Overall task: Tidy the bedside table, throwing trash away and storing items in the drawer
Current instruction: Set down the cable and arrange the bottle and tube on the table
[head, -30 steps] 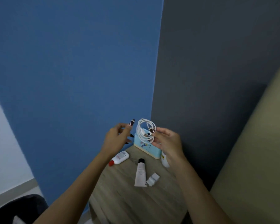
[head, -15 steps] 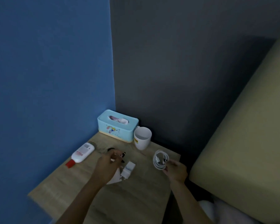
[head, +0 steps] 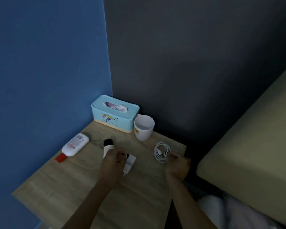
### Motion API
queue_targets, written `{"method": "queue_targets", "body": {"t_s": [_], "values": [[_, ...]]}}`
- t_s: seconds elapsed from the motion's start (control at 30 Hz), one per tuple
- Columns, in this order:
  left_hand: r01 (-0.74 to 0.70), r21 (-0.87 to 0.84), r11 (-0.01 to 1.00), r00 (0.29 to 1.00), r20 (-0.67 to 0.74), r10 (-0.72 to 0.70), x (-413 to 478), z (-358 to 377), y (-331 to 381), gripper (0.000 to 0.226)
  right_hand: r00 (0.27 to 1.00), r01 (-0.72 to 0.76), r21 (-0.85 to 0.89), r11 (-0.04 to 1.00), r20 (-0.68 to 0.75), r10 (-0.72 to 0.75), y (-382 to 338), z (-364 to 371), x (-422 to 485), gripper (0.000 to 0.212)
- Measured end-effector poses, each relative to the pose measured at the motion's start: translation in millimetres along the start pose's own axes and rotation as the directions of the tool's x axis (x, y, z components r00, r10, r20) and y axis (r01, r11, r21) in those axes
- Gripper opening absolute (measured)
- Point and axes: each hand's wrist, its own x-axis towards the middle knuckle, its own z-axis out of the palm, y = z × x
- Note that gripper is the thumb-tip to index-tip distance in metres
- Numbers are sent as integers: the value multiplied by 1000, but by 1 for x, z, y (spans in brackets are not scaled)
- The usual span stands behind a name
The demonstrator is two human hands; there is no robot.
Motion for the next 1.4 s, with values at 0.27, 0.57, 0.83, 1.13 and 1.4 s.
{"method": "queue_targets", "body": {"t_s": [0.27, 0.57, 0.83, 1.13, 1.4], "values": [[-108, 294, 950, 994, 11, 110, -17, 33, -5, 56, 884, 465, -180, 867, 49, -465, 43, -4, 0, 41], [-163, 399, 902, 983, -18, 185, -9, 54, -22, 52, 777, 629, -371, 683, 320, -542, 58, -1, 8, 56], [-160, 214, 964, 982, -66, 177, -1, 80, 0, 49, 769, 637, -469, 611, 334, -545, 58, 1, 9, 65], [-146, 174, 974, 988, -16, 151, 31, 109, 22, 50, 768, 640, -430, 637, 326, -551, 57, 4, 8, 62], [-143, 32, 989, 983, -108, 146, 36, 126, 19, 52, 770, 638, -389, 664, 314, -555, 58, 5, 8, 55]]}}
